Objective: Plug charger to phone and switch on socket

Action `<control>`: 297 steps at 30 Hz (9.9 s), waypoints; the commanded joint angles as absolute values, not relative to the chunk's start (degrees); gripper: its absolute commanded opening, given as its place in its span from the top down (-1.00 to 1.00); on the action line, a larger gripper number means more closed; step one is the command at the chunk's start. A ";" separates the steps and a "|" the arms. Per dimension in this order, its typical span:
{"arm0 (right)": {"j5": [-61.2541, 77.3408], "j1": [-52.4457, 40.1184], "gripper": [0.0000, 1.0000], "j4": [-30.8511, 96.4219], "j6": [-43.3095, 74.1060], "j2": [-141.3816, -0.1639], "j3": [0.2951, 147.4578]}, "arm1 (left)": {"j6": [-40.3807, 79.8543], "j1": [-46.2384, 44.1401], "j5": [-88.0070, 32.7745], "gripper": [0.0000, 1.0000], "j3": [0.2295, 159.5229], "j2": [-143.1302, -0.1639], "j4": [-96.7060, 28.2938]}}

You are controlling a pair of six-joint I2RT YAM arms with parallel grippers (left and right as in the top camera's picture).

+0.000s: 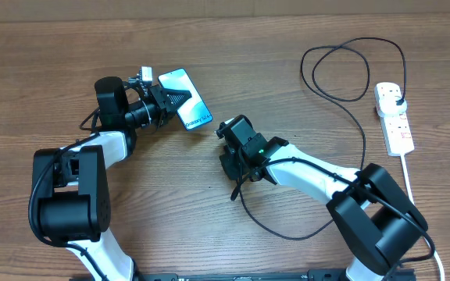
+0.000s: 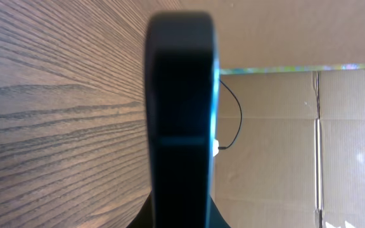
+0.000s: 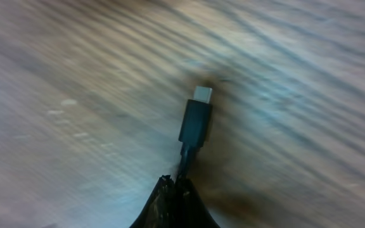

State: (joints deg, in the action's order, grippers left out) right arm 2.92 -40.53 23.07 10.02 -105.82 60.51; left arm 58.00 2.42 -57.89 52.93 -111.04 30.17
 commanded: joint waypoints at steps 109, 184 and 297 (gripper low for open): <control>56.75 -29.50 0.92 2.90 25.65 -94.39 50.76 | 75.75 3.99 -75.02 0.92 54.50 -111.11 50.06; 56.38 -26.35 0.92 -12.40 37.76 -98.21 50.50 | 76.44 -0.12 -74.46 0.91 54.50 -111.11 51.33; 48.86 -25.69 0.92 -16.67 41.74 -98.21 50.52 | 72.47 -2.50 -85.84 0.92 54.50 -111.11 51.24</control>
